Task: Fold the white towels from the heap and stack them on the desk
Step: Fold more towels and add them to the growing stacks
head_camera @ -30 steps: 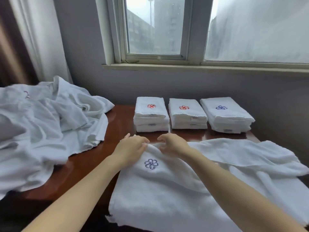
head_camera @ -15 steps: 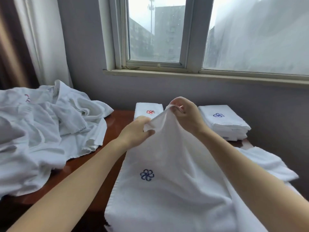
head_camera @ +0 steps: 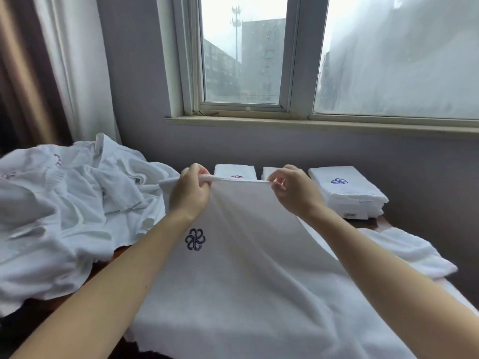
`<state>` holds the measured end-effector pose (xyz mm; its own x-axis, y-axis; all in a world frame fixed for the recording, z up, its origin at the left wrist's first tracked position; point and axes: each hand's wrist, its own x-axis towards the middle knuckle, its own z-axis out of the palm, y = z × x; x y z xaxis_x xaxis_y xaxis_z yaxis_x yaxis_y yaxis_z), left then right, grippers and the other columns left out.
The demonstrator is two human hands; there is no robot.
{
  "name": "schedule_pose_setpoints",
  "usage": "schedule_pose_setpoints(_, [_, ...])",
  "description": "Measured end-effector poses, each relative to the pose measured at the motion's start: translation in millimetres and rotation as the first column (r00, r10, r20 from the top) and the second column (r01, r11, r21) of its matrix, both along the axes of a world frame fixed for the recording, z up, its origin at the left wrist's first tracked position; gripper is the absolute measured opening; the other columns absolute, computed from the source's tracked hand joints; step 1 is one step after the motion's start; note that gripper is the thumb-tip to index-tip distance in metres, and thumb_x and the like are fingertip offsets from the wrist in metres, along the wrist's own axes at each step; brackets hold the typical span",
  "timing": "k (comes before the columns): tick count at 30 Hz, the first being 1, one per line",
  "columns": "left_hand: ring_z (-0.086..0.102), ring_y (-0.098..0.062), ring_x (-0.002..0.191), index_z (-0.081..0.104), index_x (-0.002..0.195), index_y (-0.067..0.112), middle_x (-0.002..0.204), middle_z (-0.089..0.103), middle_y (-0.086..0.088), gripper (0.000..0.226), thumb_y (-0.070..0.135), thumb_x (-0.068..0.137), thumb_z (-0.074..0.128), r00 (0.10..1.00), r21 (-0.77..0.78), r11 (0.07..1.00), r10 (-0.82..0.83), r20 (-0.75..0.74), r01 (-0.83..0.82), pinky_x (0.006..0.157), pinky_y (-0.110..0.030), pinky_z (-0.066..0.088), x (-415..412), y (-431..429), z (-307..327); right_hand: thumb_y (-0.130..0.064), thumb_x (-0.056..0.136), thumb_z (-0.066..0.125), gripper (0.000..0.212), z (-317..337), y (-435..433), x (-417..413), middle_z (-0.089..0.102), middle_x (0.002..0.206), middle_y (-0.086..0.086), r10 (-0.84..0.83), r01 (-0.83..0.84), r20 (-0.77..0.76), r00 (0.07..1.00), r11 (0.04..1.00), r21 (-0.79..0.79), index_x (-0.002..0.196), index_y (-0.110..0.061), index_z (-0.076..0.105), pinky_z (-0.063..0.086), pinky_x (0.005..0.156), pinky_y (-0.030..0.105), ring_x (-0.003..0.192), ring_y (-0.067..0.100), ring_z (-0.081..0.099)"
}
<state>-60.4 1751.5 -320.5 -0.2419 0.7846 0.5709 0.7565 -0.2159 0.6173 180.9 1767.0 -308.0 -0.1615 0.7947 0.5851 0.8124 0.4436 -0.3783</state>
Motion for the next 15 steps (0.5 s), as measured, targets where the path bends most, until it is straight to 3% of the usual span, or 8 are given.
schedule_pose_setpoints(3, [0.059,-0.026,0.087,0.06,0.094,0.02,0.105,0.058,-0.001,0.006,0.022,0.094,0.054,0.978,0.048,0.996,0.086,-0.189,-0.078,0.068,-0.04,0.049,-17.3,-9.5,1.3,-0.016,0.093,0.054,0.02,-5.0,-0.1,-11.8,0.051,0.089,-0.012,0.008,-0.009,0.026,1.0,0.999,0.043,0.1,-0.023,0.071,0.031,0.059,0.026,0.081,0.011,0.051])
schedule_pose_setpoints(5, [0.059,-0.028,0.086,0.062,0.095,0.02,0.105,0.059,-0.002,0.009,0.024,0.094,0.054,0.945,0.015,0.991,0.132,-0.298,-0.133,0.065,-0.037,0.048,-28.0,-16.7,-1.1,-0.019,0.091,0.057,0.017,-8.5,-1.9,-16.6,0.052,0.083,-0.012,0.081,-0.081,0.06,0.995,0.997,0.009,0.097,-0.025,0.071,0.032,0.059,0.027,0.077,0.013,0.052])
schedule_pose_setpoints(8, [0.06,-0.026,0.091,0.064,0.099,0.022,0.105,0.062,0.0,0.016,0.022,0.092,0.05,0.875,-0.213,0.95,0.102,-0.474,-0.226,0.067,-0.033,0.047,-38.0,-31.9,-13.2,-0.026,0.085,0.062,0.012,-23.1,-11.6,-20.3,0.053,0.073,-0.016,0.239,-0.206,0.238,0.941,0.966,-0.156,0.092,-0.031,0.07,0.039,0.06,0.026,0.073,0.014,0.057])
schedule_pose_setpoints(10, [0.063,-0.023,0.092,0.066,0.099,0.022,0.098,0.066,0.002,0.017,0.022,0.088,0.053,0.829,-0.525,0.805,-0.076,-0.554,-0.276,0.073,-0.03,0.047,-38.0,-43.6,-20.6,-0.037,0.08,0.069,0.005,-39.2,-19.5,-21.6,0.059,0.071,-0.016,0.389,-0.246,0.298,0.872,0.874,-0.42,0.085,-0.036,0.068,0.043,0.058,0.023,0.071,0.01,0.06])
schedule_pose_setpoints(12, [0.068,-0.02,0.075,0.065,0.087,0.016,0.076,0.065,0.002,0.011,0.027,0.084,0.064,0.853,-0.799,0.548,-0.268,-0.448,-0.247,0.072,-0.027,0.048,-33.1,-54.9,-23.6,-0.053,0.073,0.071,0.019,-55.2,-26.1,-22.2,0.064,0.072,-0.016,0.476,-0.247,0.23,0.849,0.742,-0.623,0.08,-0.035,0.069,0.044,0.058,0.019,0.067,0.002,0.061])
schedule_pose_setpoints(13, [0.069,-0.017,0.066,0.062,0.079,0.015,0.066,0.061,0.003,0.019,0.031,0.081,0.07,0.867,-0.857,0.465,-0.306,-0.393,-0.224,0.074,-0.028,0.048,-30.2,-58.3,-23.5,-0.057,0.073,0.069,0.022,-62.3,-26.7,-21.6,0.065,0.071,-0.018,0.463,-0.245,0.194,0.865,0.727,-0.641,0.079,-0.035,0.07,0.044,0.059,0.019,0.066,-0.001,0.061])
schedule_pose_setpoints(15, [0.069,-0.008,0.059,0.062,0.075,0.019,0.064,0.066,0.008,0.029,0.046,0.077,0.073,0.838,-0.82,0.506,-0.3,-0.457,-0.266,0.083,-0.03,0.04,-25.8,-57.0,-22.3,-0.051,0.084,0.065,0.018,-70.7,-26.1,-21.7,0.064,0.07,-0.019,0.394,-0.245,0.17,0.903,0.799,-0.549,0.083,-0.034,0.071,0.043,0.06,0.021,0.071,-0.001,0.061])
